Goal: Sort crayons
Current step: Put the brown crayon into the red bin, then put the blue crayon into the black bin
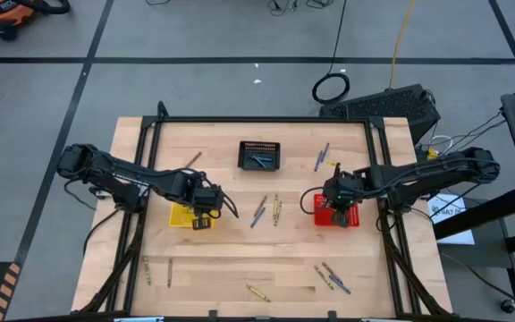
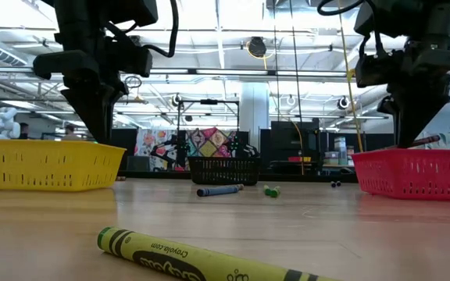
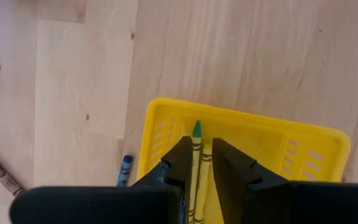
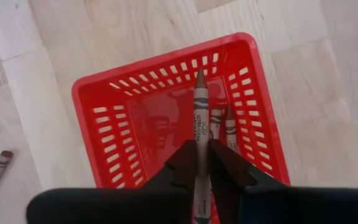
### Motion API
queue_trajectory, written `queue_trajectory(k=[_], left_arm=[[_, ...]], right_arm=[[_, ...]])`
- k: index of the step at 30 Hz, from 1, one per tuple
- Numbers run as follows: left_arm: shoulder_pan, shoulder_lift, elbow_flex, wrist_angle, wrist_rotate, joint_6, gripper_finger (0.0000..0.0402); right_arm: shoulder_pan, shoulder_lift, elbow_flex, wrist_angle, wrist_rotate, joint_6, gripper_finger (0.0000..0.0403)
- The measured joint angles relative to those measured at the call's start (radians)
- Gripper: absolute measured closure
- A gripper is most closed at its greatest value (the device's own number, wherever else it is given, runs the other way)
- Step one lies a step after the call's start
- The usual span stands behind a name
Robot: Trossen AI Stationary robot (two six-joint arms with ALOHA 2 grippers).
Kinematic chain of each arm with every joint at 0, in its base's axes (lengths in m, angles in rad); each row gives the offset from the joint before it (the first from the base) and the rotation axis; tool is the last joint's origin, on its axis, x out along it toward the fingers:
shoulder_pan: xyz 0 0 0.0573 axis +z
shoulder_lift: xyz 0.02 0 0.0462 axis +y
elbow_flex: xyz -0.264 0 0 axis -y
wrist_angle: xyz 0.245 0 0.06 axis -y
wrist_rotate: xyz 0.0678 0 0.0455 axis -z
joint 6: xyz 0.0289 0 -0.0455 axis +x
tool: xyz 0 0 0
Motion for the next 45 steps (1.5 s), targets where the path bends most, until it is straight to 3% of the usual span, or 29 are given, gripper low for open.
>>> queue_trajectory(k=[12, 17, 24, 33, 45], left_arm=[[0.000, 0.000, 0.000, -0.001, 0.000, 0.000, 0.0344], [0.000, 0.000, 0.000, -0.001, 0.000, -0.003, 0.0344], [0.000, 0.000, 0.000, -0.001, 0.000, -0.003, 0.0344], [0.000, 0.000, 0.000, -0.002, 0.000, -0.001, 0.0344], [0.000, 0.000, 0.000, -0.005, 0.000, 0.000, 0.0344]], right_arm=[[0.000, 0.000, 0.000, 0.020, -0.004, 0.124, 0.0300], [-0.008, 0.000, 0.000, 0.103, -0.018, 0.183, 0.0292], [0.011, 0.000, 0.000, 0.237, -0.155, 0.391, 0.0297], [0.156, 0.000, 0.001, 0.407, -0.206, 0.577, 0.0300], [0.423, 0.018, 0.001, 0.421, -0.075, 0.906, 0.0300]])
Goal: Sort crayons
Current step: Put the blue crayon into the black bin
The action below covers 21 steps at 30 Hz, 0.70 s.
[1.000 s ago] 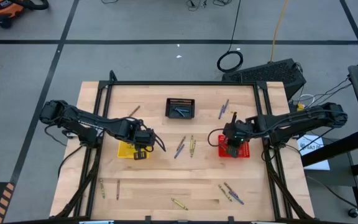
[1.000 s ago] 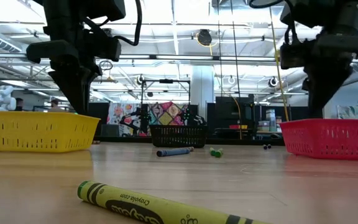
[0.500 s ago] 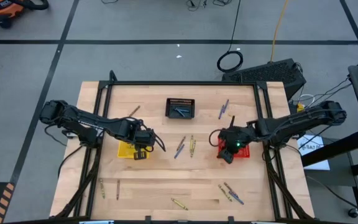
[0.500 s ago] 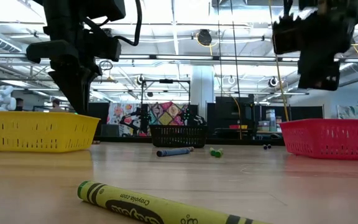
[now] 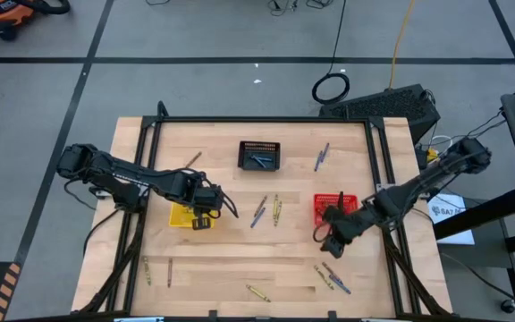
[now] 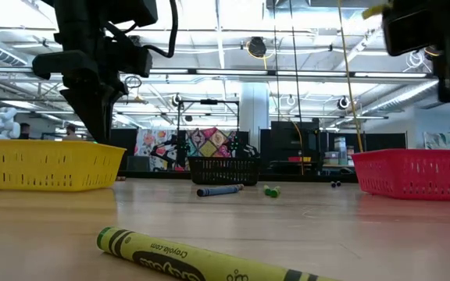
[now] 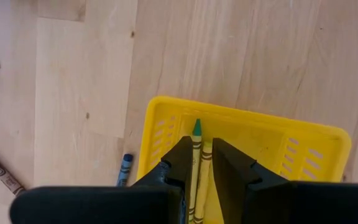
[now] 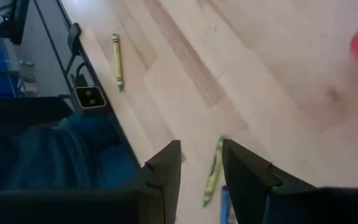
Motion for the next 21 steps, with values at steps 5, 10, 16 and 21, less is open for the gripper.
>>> queue_trajectory(k=[5, 10, 16, 21], left_arm=[[0.000, 0.000, 0.000, 0.000, 0.000, 0.000, 0.0344], [0.000, 0.000, 0.000, 0.000, 0.000, 0.000, 0.0344], [0.000, 0.000, 0.000, 0.000, 0.000, -0.003, 0.0344], [0.000, 0.000, 0.000, 0.001, 0.000, -0.006, 0.0344]], right_arm=[[0.105, 0.018, 0.000, 0.044, 0.057, 0.131, 0.0300], [0.201, 0.062, 0.012, 0.067, 0.103, 0.235, 0.0300], [0.305, 0.158, 0.083, 0.069, 0.103, 0.342, 0.0300], [0.365, 0.258, 0.165, 0.065, 0.104, 0.369, 0.0300]])
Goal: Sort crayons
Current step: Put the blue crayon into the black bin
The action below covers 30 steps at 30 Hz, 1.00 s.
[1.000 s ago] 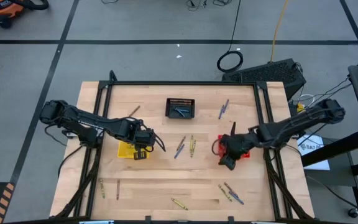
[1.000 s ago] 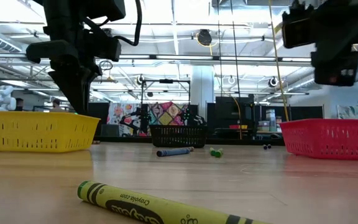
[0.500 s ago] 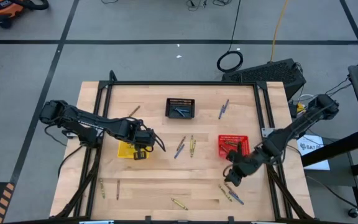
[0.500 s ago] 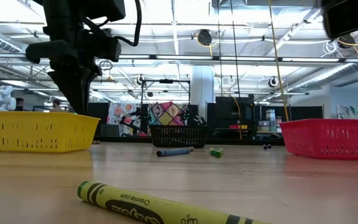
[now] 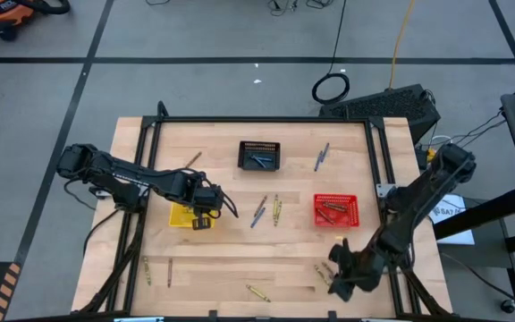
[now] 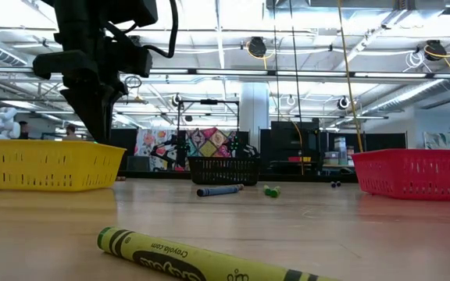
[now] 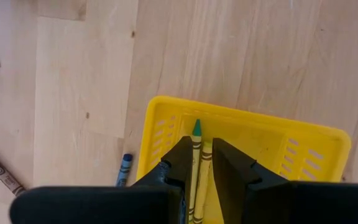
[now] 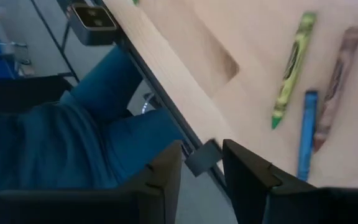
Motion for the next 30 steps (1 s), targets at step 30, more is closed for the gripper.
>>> queue_trajectory(k=[30], left_arm=[[0.000, 0.000, 0.000, 0.002, 0.000, 0.007, 0.0344]], right_arm=[[0.100, 0.303, 0.139, -0.293, -0.107, 0.233, 0.0300]])
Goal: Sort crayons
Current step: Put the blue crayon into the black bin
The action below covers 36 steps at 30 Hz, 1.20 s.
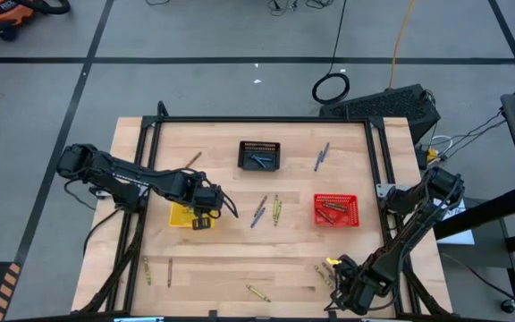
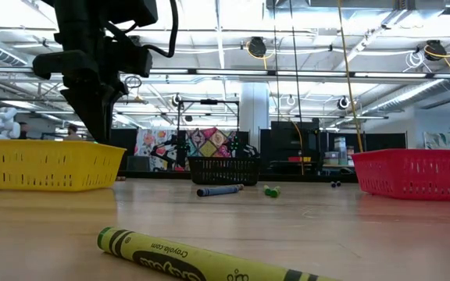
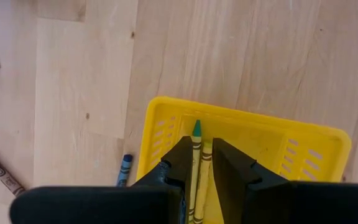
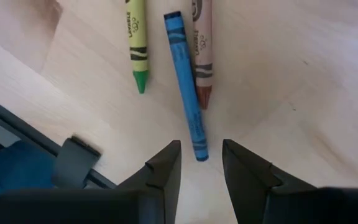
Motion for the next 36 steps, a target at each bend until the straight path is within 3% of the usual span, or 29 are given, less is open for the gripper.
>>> queue_trajectory(k=[21, 36], left_arm=[[0.000, 0.000, 0.000, 0.000, 0.000, -0.001, 0.0344], [0.000, 0.000, 0.000, 0.000, 0.000, -0.001, 0.0344]], right_arm=[[0.000, 0.014, 0.000, 0.014, 0.053, 0.017, 0.0300], [-0.003, 0.104, 0.002, 0.035, -0.032, -0.003, 0.0302]])
